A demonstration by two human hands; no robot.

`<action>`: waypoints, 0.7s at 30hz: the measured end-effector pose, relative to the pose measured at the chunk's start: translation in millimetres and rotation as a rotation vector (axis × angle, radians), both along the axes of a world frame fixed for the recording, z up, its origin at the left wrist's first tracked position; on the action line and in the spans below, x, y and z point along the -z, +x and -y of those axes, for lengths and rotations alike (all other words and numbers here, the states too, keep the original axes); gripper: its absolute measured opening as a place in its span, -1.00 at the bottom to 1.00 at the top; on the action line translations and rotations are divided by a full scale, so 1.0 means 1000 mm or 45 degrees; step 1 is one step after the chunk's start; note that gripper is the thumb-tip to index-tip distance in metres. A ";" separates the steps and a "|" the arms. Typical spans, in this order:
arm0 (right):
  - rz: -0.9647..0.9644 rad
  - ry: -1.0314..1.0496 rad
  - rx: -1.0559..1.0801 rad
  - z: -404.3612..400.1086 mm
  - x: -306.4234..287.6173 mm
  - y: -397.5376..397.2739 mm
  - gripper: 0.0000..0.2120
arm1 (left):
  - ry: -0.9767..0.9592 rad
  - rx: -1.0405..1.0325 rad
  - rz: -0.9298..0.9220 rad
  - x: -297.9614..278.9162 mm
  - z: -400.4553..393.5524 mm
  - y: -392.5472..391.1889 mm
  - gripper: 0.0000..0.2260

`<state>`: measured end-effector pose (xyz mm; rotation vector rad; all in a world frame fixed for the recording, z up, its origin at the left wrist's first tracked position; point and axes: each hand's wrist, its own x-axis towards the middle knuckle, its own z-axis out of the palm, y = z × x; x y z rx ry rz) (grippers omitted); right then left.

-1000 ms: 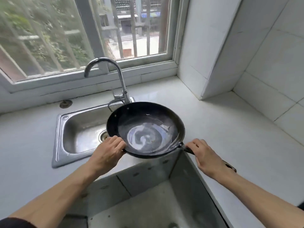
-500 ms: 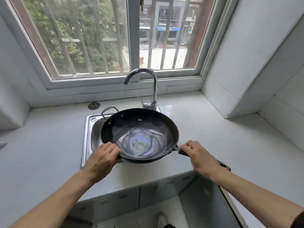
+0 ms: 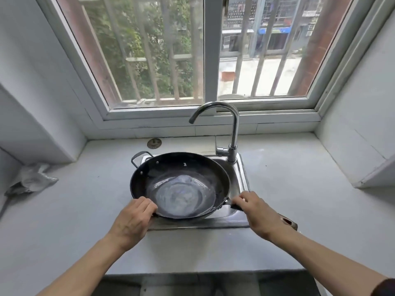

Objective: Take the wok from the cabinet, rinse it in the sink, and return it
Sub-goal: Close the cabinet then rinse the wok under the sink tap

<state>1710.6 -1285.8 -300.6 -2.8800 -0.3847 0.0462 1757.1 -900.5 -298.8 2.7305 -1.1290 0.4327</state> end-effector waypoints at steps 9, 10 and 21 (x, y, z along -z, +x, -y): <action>-0.024 -0.050 -0.045 0.017 0.018 0.026 -0.29 | -0.024 -0.090 -0.034 0.025 0.020 0.003 -0.95; -0.022 -0.048 -0.039 0.018 0.023 0.027 -0.30 | -0.029 -0.087 -0.037 0.028 0.022 0.004 -0.95; -0.037 -0.102 -0.009 0.023 0.055 0.027 -0.22 | -0.052 -0.102 -0.141 0.068 0.031 0.008 -0.74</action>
